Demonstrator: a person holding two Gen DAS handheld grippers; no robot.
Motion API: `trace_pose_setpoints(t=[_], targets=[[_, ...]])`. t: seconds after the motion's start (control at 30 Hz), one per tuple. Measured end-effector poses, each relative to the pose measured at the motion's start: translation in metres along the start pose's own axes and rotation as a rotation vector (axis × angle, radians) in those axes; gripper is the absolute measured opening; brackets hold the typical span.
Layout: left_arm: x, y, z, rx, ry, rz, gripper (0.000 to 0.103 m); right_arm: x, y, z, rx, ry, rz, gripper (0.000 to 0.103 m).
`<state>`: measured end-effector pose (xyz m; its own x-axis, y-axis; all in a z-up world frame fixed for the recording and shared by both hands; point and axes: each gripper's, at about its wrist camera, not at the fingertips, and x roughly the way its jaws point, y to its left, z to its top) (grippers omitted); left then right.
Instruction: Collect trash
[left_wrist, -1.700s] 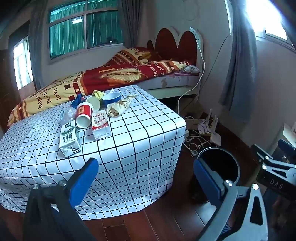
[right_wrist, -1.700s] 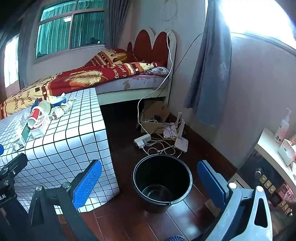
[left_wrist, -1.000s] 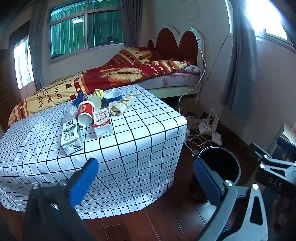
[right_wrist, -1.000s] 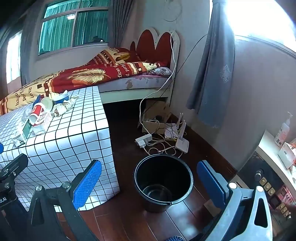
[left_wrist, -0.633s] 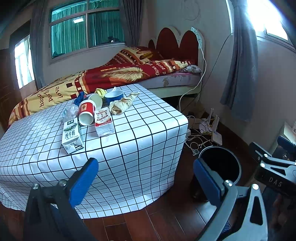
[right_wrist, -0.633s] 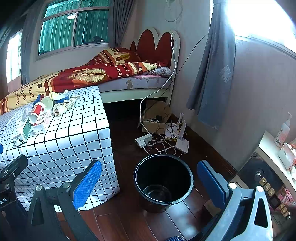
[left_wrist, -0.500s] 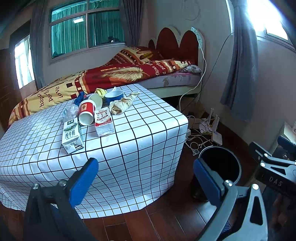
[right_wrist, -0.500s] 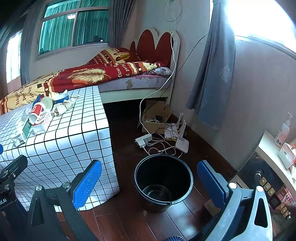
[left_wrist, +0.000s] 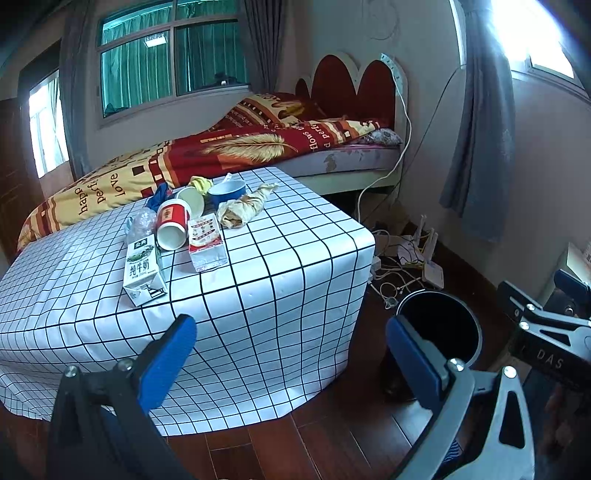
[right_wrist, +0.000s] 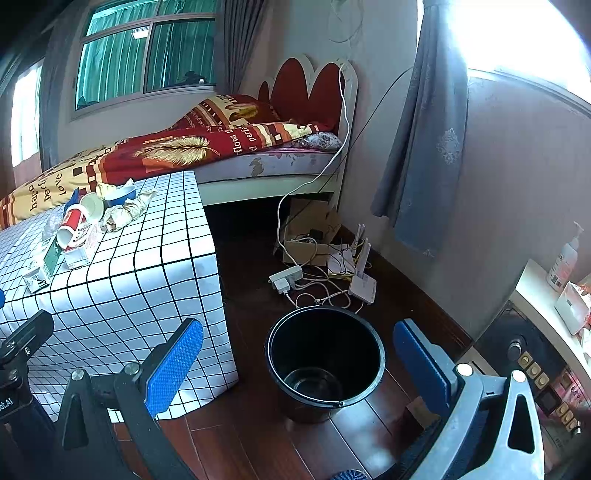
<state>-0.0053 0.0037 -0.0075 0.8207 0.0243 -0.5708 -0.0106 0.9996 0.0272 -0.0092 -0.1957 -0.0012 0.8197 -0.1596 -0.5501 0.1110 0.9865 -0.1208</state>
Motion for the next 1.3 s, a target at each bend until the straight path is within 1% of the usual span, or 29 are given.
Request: trace_pose_setpoints(t=[1.17, 1.3], targets=[[-0.0008, -0.0023, -0.0011, 0.005, 0.003, -0.007, 0.103, -0.0001, 0.0014, 0.0002, 0.001, 0.0, 0.0, 0.103], [-0.0007, -0.0019, -0.0009, -0.003, -0.003, 0.01, 0.103, 0.0002, 0.0018, -0.0001, 0.001, 0.0, -0.001, 0.103]])
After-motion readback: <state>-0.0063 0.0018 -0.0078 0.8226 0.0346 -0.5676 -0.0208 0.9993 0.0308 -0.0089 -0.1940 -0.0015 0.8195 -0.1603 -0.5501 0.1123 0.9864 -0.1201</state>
